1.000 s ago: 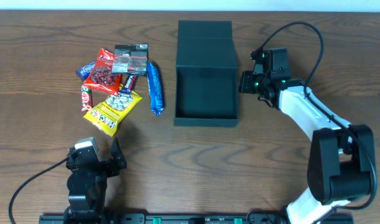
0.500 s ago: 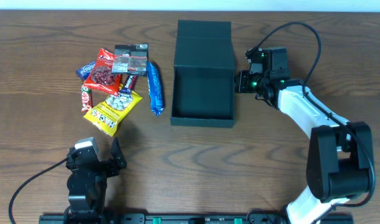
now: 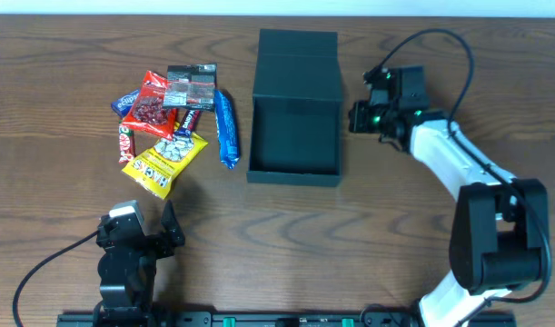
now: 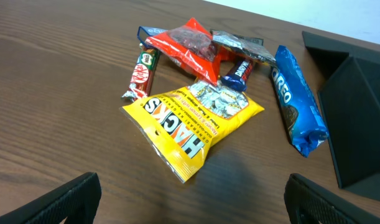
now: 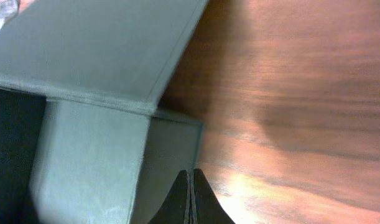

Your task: Pack container

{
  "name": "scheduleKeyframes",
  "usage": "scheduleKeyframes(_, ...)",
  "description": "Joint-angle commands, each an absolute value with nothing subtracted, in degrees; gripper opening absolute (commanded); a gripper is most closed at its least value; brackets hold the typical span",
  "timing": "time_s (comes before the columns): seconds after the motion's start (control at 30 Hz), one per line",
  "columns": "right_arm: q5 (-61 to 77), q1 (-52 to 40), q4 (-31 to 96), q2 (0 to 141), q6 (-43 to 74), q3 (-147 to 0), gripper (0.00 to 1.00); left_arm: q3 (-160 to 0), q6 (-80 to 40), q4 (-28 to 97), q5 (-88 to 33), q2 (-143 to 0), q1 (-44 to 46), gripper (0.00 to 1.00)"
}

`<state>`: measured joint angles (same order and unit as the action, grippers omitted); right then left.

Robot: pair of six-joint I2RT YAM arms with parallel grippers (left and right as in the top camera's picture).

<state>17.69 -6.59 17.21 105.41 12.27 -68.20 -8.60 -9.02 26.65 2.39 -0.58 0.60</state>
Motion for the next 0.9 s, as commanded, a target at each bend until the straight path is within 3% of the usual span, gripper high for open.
scheduleKeyframes(0.0, 16.08, -3.97, 19.66, 103.02, 11.11, -76.27, 0.01, -7.55, -9.02, 26.72, 3.4, -0.23, 0.78, 0.95)
scheduleKeyframes(0.07, 16.1, -2.9, 21.34, 102.0, 9.1, -80.77, 0.09, -7.55, -9.02, 26.74, 3.42, -0.23, 0.78, 0.95)
scheduleKeyframes(0.17, 16.36, -2.17, 21.98, 101.1, 6.66, -85.6, 0.34, -7.55, -9.02, 26.72, 3.42, -0.23, 0.78, 0.95)
scheduleKeyframes(0.27, 16.56, -2.26, 21.63, 100.82, 5.45, -88.62, 0.82, -7.55, -9.02, 26.72, 3.4, -0.23, 0.78, 0.95)
scheduleKeyframes(0.33, 17.02, -2.44, 20.99, 100.82, 5.48, -89.25, 0.99, -7.55, -9.02, 26.72, 3.4, -0.23, 0.78, 0.95)
scheduleKeyframes(0.53, 23.77, -2.42, 20.16, 100.82, 5.5, -89.25, 0.99, -7.55, -9.02, 26.72, 3.44, -0.23, 0.78, 0.95)
scheduleKeyframes(0.6, 24.86, -2.44, 20.36, 100.82, 5.54, -89.25, 0.91, -7.55, -9.41, 26.65, 3.07, -0.23, 0.78, 0.95)
scheduleKeyframes(0.67, 26.98, -2.44, 21.32, 100.82, 5.56, -89.25, 0.89, -7.55, -11.68, 26.65, 1.21, -0.23, 0.78, 0.95)
scheduleKeyframes(0.8, 32.93, -2.57, 26.2, 100.82, 5.74, -89.25, 0.99, -7.57, -29.69, 26.7, -12.82, -0.23, 0.78, 0.95)
scheduleKeyframes(0.87, 37.26, -2.59, 28.97, 100.82, 5.74, -89.25, 0.99, -7.6, -35.14, 26.68, -17.04, -0.23, 0.78, 0.96)
